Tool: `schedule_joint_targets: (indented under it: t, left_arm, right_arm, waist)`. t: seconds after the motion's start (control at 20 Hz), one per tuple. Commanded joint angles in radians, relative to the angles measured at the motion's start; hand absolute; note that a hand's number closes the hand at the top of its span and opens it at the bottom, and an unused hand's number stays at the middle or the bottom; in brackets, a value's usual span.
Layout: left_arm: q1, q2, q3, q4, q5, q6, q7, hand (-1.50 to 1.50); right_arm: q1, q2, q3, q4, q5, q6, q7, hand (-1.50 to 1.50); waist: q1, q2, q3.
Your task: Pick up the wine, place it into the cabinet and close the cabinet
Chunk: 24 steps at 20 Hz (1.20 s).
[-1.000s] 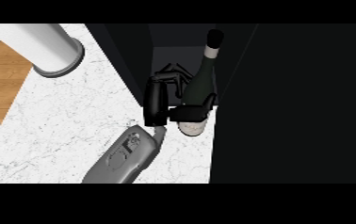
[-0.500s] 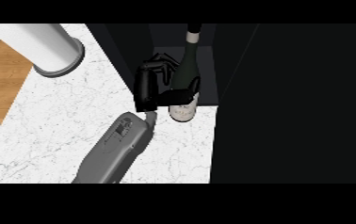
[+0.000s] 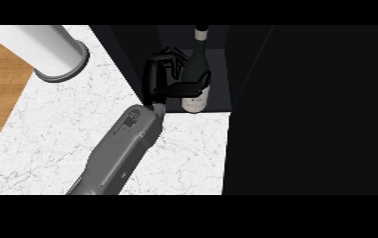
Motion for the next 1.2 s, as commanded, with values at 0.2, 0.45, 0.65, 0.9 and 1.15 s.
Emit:
schedule_joint_targets:
  t: [0.2, 0.45, 0.65, 0.9, 1.15]
  left_arm:
    - [-0.156, -0.006, 0.061, 0.249, 0.037, 0.007, -0.059, 1.50]
    - [-0.183, -0.006, 0.093, 0.326, 0.042, -0.041, -0.113, 1.50]
    - [-0.272, -0.003, 0.129, 0.382, 0.000, 0.003, -0.134, 1.50]
    - [-0.259, -0.006, 0.179, 0.468, 0.009, -0.017, -0.260, 1.50]
    - [-0.378, -0.006, 0.208, 0.579, 0.028, -0.002, -0.261, 1.50]
  right_arm:
    - [0.032, 0.008, -0.029, -0.093, -0.104, 0.003, 0.019, -1.50]
    - [-0.006, -0.032, -0.057, -0.138, -0.138, -0.012, 0.122, -1.50]
    - [0.039, -0.013, -0.062, -0.079, -0.114, 0.029, 0.010, -1.50]
    - [0.091, 0.021, 0.028, -0.126, -0.062, 0.033, 0.015, -1.50]
    - [0.059, 0.010, -0.011, -0.093, -0.104, 0.045, -0.008, -1.50]
  waist:
    - [-0.021, 0.006, 0.000]
    - [-0.013, 0.003, 0.000]
    - [-0.010, 0.003, 0.001]
    - [-0.016, 0.005, 0.000]
    - [-0.043, 0.013, 0.000]
